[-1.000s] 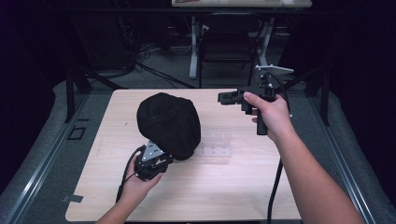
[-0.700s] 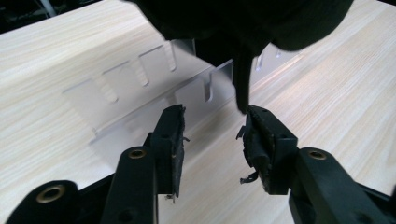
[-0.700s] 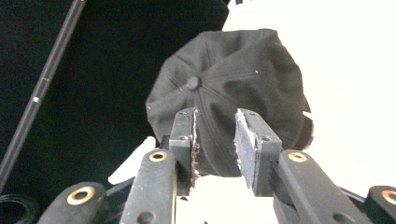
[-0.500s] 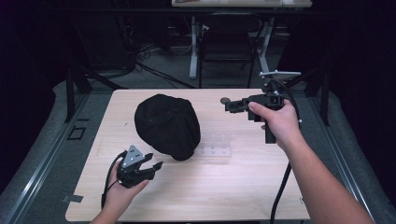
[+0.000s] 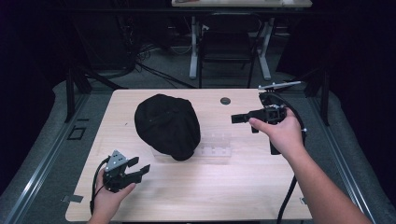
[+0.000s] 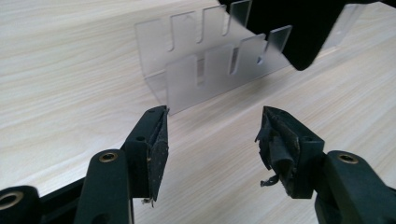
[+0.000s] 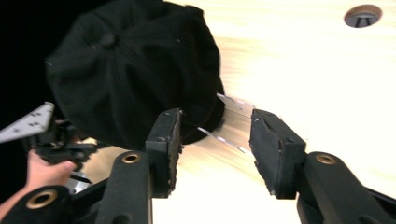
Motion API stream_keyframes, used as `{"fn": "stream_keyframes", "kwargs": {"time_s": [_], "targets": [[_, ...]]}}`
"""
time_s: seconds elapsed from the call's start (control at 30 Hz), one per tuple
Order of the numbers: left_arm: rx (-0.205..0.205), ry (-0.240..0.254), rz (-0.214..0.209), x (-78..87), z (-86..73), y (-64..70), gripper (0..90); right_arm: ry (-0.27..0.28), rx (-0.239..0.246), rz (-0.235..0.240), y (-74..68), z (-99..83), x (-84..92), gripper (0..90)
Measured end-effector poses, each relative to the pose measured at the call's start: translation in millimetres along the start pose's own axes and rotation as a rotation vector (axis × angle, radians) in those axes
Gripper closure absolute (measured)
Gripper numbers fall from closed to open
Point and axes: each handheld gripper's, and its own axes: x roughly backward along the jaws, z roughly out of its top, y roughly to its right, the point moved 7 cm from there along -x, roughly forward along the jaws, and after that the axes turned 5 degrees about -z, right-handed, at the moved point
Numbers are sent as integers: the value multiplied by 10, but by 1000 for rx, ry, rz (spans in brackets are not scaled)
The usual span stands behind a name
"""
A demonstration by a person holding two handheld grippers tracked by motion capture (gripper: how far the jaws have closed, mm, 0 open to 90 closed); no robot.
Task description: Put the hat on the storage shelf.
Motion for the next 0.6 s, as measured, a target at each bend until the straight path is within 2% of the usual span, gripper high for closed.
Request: {"fn": "stream_keyframes", "kwargs": {"time_s": [0.07,0.13,0.23,0.37,0.4,0.5,0.6], "targets": [[11,-6,3,-6,-20,-18,433,-3,8,-20,31,-50,-25,517],[6,-8,11,-15,-36,-37,434,-7,29,-61,74,-105,-48,510],[-2,-13,13,-20,-54,-54,435,-8,41,-89,111,-164,-64,510],[-10,-36,20,-28,-90,-76,435,-24,47,-118,179,-299,-82,504],[-8,-30,21,-38,-96,-81,435,-38,50,-128,215,-370,-92,502],[-6,-28,24,-50,-105,-91,434,-47,48,-140,246,-435,-96,497],[-4,-28,23,-62,-111,-91,435,-56,81,-197,282,-492,-76,496]]}}
